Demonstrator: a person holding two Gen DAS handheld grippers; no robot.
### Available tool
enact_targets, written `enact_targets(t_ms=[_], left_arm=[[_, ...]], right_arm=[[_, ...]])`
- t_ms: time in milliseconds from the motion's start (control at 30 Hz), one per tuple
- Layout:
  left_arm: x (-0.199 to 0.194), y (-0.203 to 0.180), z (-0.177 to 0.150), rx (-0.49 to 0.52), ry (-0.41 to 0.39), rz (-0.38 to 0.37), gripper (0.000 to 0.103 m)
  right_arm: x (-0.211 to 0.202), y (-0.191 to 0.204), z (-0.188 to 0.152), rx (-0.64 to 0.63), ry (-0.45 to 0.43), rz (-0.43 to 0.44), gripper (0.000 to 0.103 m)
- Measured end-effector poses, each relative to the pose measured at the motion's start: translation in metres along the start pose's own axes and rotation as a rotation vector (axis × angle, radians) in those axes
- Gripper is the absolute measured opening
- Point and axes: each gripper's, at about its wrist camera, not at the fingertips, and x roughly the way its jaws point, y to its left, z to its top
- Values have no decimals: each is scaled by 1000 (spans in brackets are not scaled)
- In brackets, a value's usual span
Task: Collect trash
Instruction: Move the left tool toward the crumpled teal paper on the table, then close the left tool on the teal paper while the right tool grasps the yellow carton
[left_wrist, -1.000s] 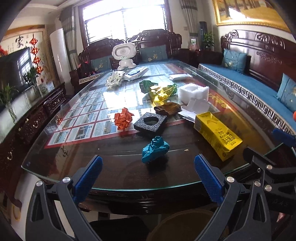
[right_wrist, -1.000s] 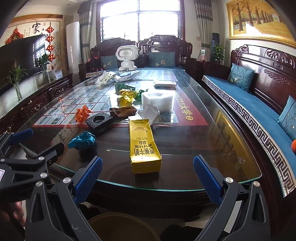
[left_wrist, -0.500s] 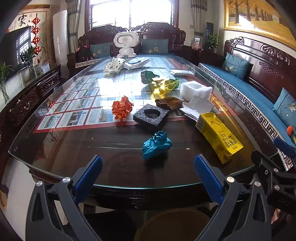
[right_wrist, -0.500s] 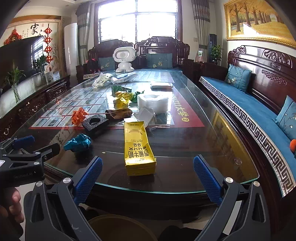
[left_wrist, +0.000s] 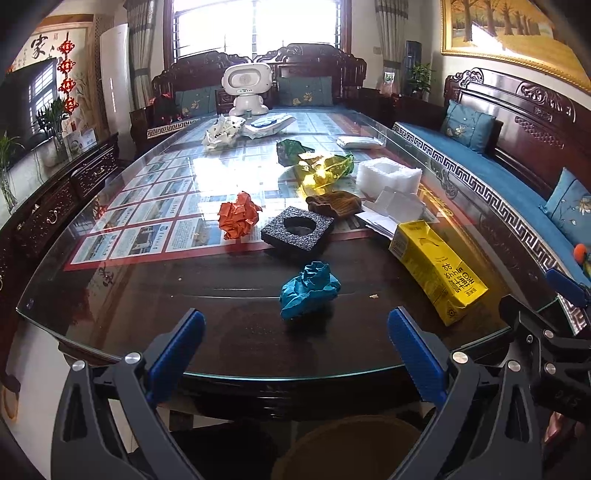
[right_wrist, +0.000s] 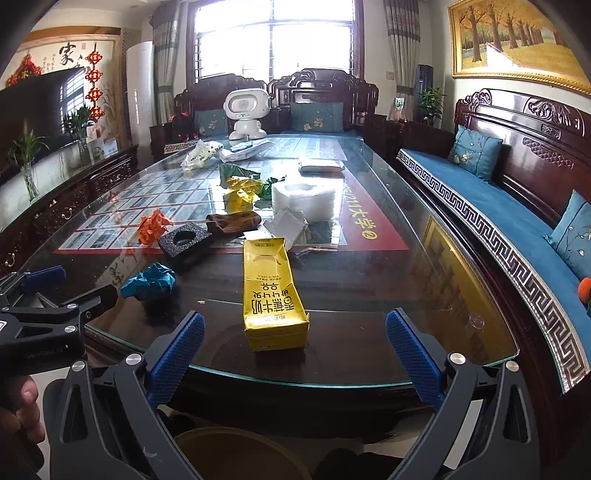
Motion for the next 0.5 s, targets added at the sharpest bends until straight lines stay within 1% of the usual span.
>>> enact_targets(t_ms=[100, 500], left_arm=[[3, 0, 1, -10, 10, -18, 99], [10, -3, 2, -3, 23, -10, 99]], right_arm=[[0, 0, 0, -2, 1, 3, 95], [5, -2, 1, -9, 12, 18, 95]])
